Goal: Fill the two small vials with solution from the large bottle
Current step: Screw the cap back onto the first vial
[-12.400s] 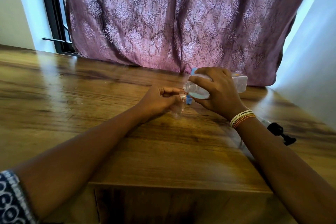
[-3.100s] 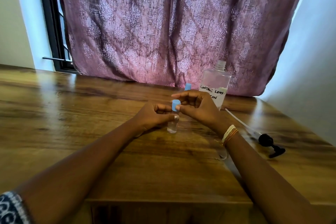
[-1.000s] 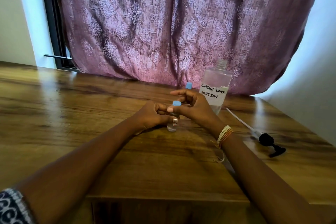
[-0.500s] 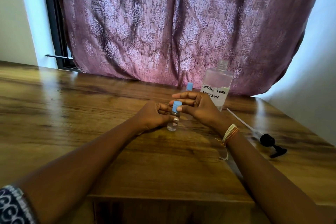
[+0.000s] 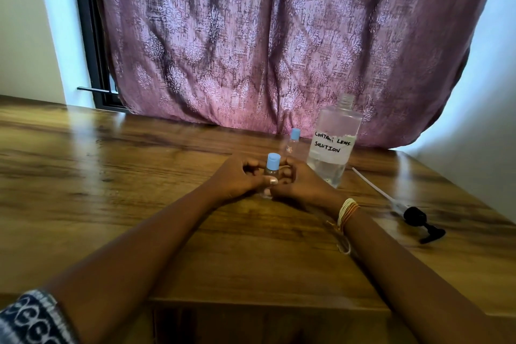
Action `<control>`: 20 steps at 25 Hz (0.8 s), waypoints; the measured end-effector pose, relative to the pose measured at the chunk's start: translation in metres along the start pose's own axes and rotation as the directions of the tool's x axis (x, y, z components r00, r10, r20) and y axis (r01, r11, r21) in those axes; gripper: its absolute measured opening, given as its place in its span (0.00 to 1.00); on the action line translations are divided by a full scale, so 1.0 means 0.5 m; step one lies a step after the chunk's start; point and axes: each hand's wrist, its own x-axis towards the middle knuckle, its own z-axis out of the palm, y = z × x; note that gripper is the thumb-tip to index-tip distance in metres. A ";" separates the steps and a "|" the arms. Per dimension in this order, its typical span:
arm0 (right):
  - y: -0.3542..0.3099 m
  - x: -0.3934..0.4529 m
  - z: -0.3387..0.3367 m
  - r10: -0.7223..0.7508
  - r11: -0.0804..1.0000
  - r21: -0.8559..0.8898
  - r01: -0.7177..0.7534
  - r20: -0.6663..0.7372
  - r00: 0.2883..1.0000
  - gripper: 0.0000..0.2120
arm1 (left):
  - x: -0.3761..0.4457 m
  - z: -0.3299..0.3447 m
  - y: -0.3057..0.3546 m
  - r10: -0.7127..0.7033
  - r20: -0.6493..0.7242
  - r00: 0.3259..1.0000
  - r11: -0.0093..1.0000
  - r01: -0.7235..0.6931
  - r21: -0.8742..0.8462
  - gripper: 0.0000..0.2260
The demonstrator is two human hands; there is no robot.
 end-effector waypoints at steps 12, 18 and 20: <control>0.004 0.168 0.080 -0.066 0.994 -0.100 0.041 -0.265 0.962 0.13 | 0.057 -0.048 -0.069 -0.340 -0.355 0.871 0.928 0.250 -0.276 0.08; 0.010 0.234 0.112 -0.112 0.990 -0.113 0.081 -0.305 0.946 0.13 | 0.076 -0.054 -0.089 -0.396 -0.391 0.831 0.906 0.285 -0.312 0.09; 0.011 0.224 0.112 -0.086 0.995 -0.067 0.069 -0.289 0.954 0.15 | 0.076 -0.056 -0.088 -0.398 -0.379 0.835 0.908 0.300 -0.292 0.09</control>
